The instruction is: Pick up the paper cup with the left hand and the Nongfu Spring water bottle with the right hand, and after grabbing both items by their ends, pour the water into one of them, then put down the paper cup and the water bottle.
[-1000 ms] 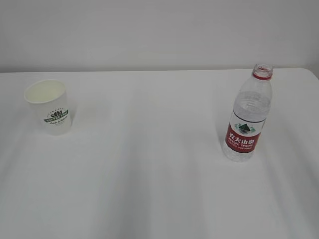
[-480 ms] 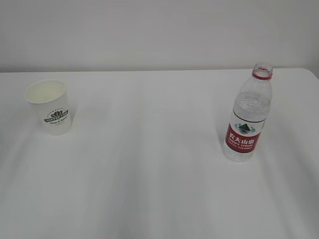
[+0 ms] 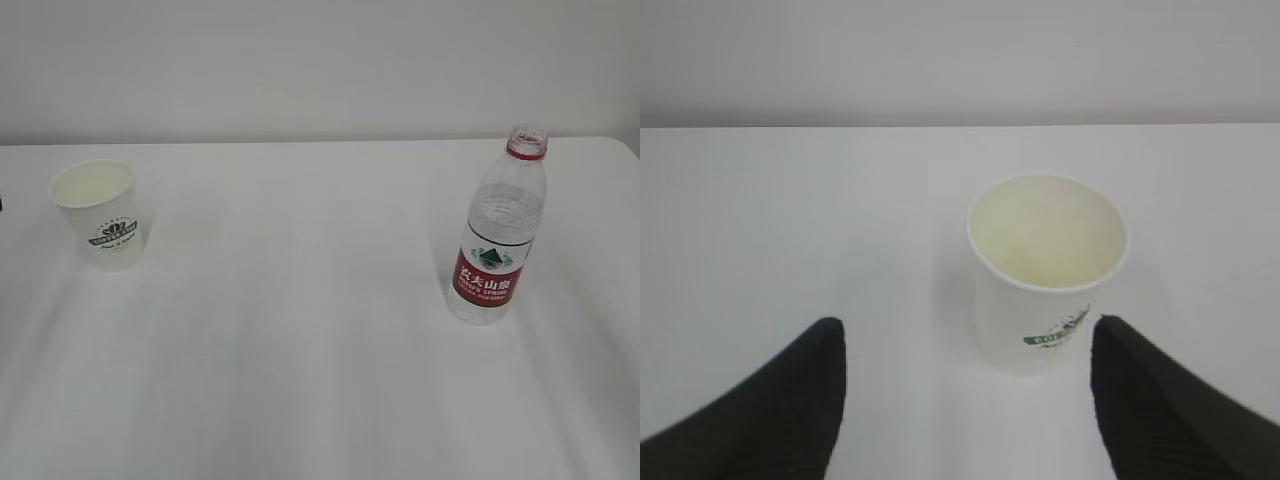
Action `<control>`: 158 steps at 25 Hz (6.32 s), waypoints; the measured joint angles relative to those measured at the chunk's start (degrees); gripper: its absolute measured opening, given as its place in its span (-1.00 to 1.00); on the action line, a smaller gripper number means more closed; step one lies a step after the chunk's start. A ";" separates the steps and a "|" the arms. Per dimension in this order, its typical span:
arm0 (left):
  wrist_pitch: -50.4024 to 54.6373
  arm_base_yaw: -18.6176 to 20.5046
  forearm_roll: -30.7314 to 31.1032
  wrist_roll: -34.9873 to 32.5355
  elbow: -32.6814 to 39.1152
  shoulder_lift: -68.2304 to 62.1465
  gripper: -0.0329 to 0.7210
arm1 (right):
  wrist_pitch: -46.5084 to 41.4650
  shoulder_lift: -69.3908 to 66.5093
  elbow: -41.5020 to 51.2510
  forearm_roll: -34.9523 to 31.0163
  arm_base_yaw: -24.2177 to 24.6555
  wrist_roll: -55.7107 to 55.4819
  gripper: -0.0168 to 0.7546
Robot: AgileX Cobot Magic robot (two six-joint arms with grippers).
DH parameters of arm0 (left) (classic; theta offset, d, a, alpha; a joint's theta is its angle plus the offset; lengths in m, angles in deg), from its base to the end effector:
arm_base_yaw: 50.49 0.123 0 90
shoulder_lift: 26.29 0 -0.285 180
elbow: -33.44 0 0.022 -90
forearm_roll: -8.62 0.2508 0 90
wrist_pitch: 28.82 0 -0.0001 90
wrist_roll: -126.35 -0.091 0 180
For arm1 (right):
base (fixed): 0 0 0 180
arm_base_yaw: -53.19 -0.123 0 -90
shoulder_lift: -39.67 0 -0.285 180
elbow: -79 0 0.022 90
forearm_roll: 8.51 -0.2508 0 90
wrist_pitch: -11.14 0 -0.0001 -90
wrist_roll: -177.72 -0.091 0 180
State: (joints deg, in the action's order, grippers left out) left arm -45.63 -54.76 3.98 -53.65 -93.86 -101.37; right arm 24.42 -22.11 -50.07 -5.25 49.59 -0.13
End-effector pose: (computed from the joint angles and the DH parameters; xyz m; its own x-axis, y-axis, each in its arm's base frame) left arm 0.2227 -0.0145 0.2294 -0.3607 -0.0507 -0.9313 0.0248 0.9976 -0.0639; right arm 0.1944 0.0134 0.2826 -0.1562 -0.1028 -0.9824 -0.0905 0.9919 -0.0894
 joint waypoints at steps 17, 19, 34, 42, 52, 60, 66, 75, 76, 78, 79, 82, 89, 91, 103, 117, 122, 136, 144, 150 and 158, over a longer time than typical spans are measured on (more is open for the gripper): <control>-27.43 -7.16 0.39 1.23 17.42 -8.42 0.53 | 16.14 -0.10 16.55 3.43 0.00 -2.67 0.43; -31.60 -7.16 2.40 1.96 18.59 -11.05 0.53 | 17.56 -0.14 17.91 4.13 0.00 -2.96 0.44; -48.49 -7.16 10.88 2.81 21.25 -30.26 0.53 | 30.76 -14.74 19.44 9.51 0.00 -3.78 0.44; -48.77 -7.16 11.12 2.81 21.25 -31.57 0.53 | 38.43 -22.01 19.44 10.99 0.00 -3.80 0.43; -48.77 -7.16 11.12 2.84 19.94 -31.66 0.53 | 50.14 -34.43 19.44 11.51 0.00 -3.90 0.43; -48.77 -7.16 11.12 2.84 19.84 -31.66 0.53 | 51.65 -40.97 19.33 11.51 0.00 -3.90 0.43; -48.77 -7.16 11.12 2.84 19.84 -31.66 0.56 | 51.88 -41.25 19.08 11.51 0.00 -3.90 0.43; -48.77 -7.16 9.37 2.84 19.71 -31.66 0.91 | 52.07 -41.82 18.98 10.59 0.00 -3.90 0.71; -48.77 -7.16 9.24 2.84 19.71 -31.66 0.92 | 52.07 -41.82 18.98 10.47 0.00 -3.90 0.73; -48.77 -7.16 9.24 2.84 19.71 -31.66 0.92 | 52.07 -41.82 18.98 10.25 0.00 -3.90 0.74; -48.77 -7.16 9.24 2.84 19.71 -31.66 0.92 | 52.07 -41.82 18.98 10.25 0.00 -3.90 0.75; -48.77 -7.16 9.24 2.84 19.71 -31.66 0.92 | 52.07 -41.82 18.74 10.12 0.00 -3.18 0.75; -48.77 -7.16 9.21 2.84 17.19 -31.66 0.92 | 52.07 -41.82 16.72 10.57 0.00 -2.15 0.75; -48.77 -7.16 9.21 2.84 16.52 -31.66 0.92 | 52.07 -41.82 16.21 11.07 0.00 -2.15 0.75; -48.77 -7.16 9.31 2.84 15.92 -33.67 0.92 | 52.16 -51.26 11.39 12.78 0.00 -1.22 0.75; -48.77 -7.16 9.42 2.84 15.79 -34.46 0.89 | 52.16 -56.60 5.48 13.60 0.00 -1.00 0.75; -48.77 -7.16 9.42 2.84 15.79 -34.46 0.88 | 52.16 -56.73 4.29 14.09 0.00 -1.00 0.75; -48.77 -7.16 9.42 2.84 15.79 -34.46 0.84 | 52.16 -56.73 1.96 16.06 0.00 -1.10 0.75; -48.77 -7.16 9.42 2.84 15.79 -34.46 0.81 | 52.20 -59.41 -1.02 17.80 0.00 -1.74 0.75; -48.77 -7.16 9.42 2.84 15.79 -34.46 0.79 | 52.20 -59.86 -2.28 18.66 0.00 -2.15 0.75; -48.77 -7.16 9.42 2.84 15.79 -34.46 0.76 | 52.20 -59.86 -2.37 19.09 0.00 -2.15 0.51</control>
State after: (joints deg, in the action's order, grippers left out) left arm -94.40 -61.93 13.41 -50.81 -78.07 -135.83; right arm 76.62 -81.97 -52.45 13.84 49.59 -2.28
